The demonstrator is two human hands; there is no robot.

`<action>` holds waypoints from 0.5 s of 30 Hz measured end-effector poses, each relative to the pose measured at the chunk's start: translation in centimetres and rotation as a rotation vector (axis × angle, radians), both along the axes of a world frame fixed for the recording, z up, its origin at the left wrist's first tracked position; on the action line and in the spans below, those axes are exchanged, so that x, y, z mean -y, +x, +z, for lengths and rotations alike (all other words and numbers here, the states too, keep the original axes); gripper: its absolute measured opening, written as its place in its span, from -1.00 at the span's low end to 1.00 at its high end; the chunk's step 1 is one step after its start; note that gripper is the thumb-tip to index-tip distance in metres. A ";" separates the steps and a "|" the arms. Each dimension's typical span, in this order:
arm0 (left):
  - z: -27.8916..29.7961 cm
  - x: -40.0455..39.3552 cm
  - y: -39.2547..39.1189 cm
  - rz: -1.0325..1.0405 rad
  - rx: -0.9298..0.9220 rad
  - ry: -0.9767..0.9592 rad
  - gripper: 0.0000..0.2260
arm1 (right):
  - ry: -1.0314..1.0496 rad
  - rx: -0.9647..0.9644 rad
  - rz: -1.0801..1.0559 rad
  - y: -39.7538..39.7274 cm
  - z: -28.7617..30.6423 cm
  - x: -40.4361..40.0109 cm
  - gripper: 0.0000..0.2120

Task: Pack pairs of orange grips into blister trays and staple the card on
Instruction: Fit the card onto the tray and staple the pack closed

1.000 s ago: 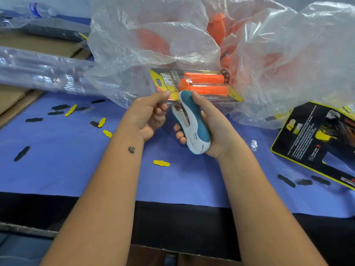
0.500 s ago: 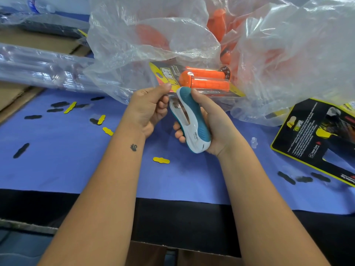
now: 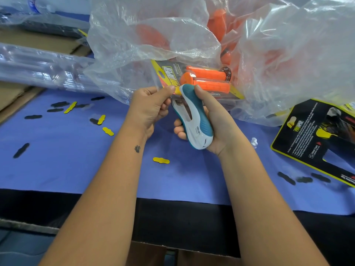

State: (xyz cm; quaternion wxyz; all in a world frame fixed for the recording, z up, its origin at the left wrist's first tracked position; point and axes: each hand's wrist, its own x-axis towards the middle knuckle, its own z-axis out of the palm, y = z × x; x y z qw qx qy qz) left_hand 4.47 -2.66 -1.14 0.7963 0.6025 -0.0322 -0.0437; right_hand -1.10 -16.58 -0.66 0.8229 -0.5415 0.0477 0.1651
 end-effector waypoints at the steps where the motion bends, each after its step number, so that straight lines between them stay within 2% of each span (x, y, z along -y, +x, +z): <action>1: 0.0 0.0 0.0 -0.004 0.003 -0.003 -0.68 | 0.001 0.001 0.003 0.0 0.0 -0.1 -0.44; 8: 0.2 0.0 0.0 -0.008 0.037 0.017 -0.69 | 0.031 0.040 -0.028 0.0 0.1 -0.6 -0.45; 15: 0.0 0.2 0.1 0.025 0.089 0.084 -0.69 | -0.056 0.045 -0.044 0.4 0.7 -0.7 -0.43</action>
